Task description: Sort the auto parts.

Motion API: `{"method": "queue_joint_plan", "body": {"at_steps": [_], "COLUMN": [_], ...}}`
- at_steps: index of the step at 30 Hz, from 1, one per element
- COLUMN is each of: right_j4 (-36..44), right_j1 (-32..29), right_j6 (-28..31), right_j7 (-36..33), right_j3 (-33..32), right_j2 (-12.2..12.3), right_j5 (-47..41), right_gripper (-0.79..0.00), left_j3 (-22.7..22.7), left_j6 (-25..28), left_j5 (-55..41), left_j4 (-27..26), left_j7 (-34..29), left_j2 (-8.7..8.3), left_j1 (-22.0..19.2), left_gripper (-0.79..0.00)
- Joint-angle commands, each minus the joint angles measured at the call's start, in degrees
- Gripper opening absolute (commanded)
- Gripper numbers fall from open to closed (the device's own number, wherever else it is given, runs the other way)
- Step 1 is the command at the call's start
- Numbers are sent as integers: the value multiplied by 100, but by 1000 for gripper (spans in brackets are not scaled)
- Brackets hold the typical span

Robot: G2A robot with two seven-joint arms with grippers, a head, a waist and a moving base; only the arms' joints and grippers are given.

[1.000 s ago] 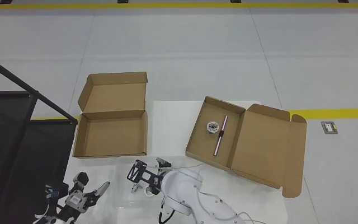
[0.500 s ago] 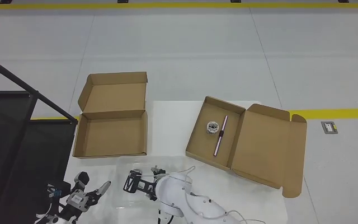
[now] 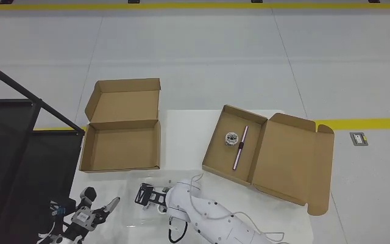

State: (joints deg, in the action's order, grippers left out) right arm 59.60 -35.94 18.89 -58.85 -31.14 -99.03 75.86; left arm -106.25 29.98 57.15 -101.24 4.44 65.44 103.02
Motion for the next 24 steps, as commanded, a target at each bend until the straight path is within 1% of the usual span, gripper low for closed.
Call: {"method": "queue_joint_plan", "body": {"at_steps": [1,11,15,20,22,24], "right_j4": [-215,-937,-1195,-1516,-1646,-1768], "right_j1": [79,311,389,517,566,613], "right_j6": [44,63,-4,89,135,182], "right_j7": [54,209,151,190,217,222], "right_j3": [39,287,333,363,360,357], "right_j2": [-64,-393,-523,-658,-702,-745], "right_j5": [-72,-239,-345,-449,-490,-532], "right_gripper": [-446,-486,-489,-493,-517,-563], "left_j3": [-6,-20,-20,-22,-24,-28], "left_j6": [2,35,34,28,29,35], "left_j5": [-11,-24,-23,-37,-38,-42], "left_j4": [-4,-6,-8,-9,-10,-12], "left_j7": [7,20,21,18,18,25], "left_j2": [1,1,2,3,3,3], "left_j1": [4,17,20,24,25,27], "left_gripper": [0,0,0,0,0,0]}}
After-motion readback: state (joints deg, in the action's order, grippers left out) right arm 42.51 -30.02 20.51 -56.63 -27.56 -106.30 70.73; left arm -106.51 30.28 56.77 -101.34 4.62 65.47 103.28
